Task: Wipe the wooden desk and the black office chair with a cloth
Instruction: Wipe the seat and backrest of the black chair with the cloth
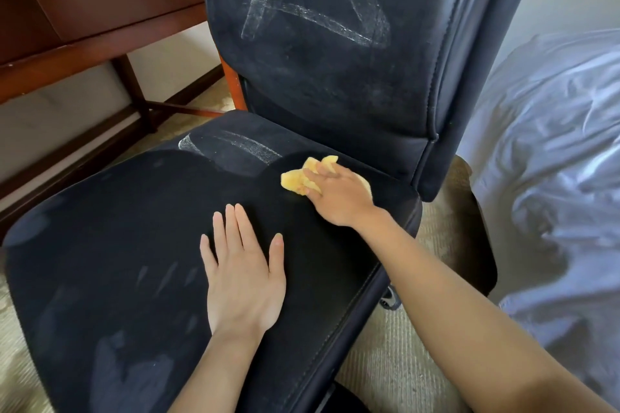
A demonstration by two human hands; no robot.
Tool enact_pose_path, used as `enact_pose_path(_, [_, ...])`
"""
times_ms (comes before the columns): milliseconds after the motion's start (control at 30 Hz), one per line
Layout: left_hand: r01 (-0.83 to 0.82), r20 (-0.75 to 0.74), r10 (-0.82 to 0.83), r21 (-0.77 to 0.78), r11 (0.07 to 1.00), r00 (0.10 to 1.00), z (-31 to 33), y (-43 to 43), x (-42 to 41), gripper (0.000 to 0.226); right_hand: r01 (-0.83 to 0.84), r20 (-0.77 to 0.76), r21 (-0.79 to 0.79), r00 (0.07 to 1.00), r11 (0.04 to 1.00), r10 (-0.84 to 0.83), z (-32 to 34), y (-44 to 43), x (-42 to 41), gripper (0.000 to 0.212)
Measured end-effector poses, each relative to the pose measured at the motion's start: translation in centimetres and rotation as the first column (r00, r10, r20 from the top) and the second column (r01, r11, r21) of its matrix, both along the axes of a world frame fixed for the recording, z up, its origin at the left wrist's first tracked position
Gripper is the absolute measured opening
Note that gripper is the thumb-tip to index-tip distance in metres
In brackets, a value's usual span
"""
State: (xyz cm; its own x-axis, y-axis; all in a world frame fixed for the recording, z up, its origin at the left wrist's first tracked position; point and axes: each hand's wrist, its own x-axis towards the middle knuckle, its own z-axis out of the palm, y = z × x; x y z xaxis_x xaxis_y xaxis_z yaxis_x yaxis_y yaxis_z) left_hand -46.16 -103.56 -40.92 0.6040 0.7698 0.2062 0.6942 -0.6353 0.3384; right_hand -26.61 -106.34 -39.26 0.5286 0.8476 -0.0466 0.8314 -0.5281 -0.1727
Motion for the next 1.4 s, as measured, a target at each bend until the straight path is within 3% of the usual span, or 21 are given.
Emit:
enact_pose_path(133, [-0.033, -0.057, 0.034, 0.016, 0.999, 0.998, 0.1, 0.0, 0.1, 0.082, -0.233, 0.013, 0.066, 0.972, 0.970, 0.233, -0.2, 0.5, -3.2, 0.047])
enact_pose_path(233, [-0.040, -0.065, 0.041, 0.012, 0.999, 0.997, 0.1, -0.2, 0.0, 0.085, -0.287, -0.005, 0.186, 0.956, 0.940, 0.293, -0.5, -2.1, -5.0, 0.045])
enact_pose_path(367, [-0.039, -0.055, 0.038, -0.004, 0.999, 0.998, 0.2, -0.3, -0.1, 0.085, -0.251, -0.026, 0.284, 0.963, 0.925, 0.269, -1.3, -7.5, -5.9, 0.047])
enact_pose_path(567, [-0.055, -0.065, 0.055, 0.003, 0.998, 0.996, 0.0, -0.5, -0.2, 0.084, -0.048, -0.042, 0.459, 0.996, 0.887, 0.076, -2.2, -13.3, -2.5, 0.046])
enact_pose_path(800, [-0.064, -0.068, 0.065, 0.011, 0.998, 0.996, -0.1, -0.6, -0.1, 0.085, 0.159, -0.136, 0.405, 0.984, 0.901, -0.113, -1.8, -12.1, 4.1, 0.043])
enact_pose_path(967, [-0.061, -0.069, 0.061, -0.004, 0.998, 0.996, -0.1, -0.7, 0.4, 0.085, 0.183, 0.113, 0.165, 0.973, 0.969, -0.202, -0.3, -8.8, 5.4, 0.041])
enact_pose_path(1033, [-0.070, -0.070, 0.070, -0.004, 0.998, 0.995, -0.2, -0.7, 0.6, 0.084, 0.186, 0.196, 0.118, 0.959, 0.975, -0.206, 0.0, -7.4, 5.0, 0.039])
enact_pose_path(1267, [-0.064, -0.020, 0.063, -0.058, 0.996, 0.998, -0.1, -0.9, 1.5, 0.079, 0.140, 0.149, 0.150, 0.975, 0.979, -0.162, -1.0, -4.9, 2.8, 0.043])
enact_pose_path(1400, [0.000, 0.166, 0.049, -0.279, 0.960, 0.985, 0.5, -0.4, 1.7, 0.075, 0.010, 0.129, 0.170, 0.991, 0.985, -0.033, -1.1, -3.6, -0.5, 0.042])
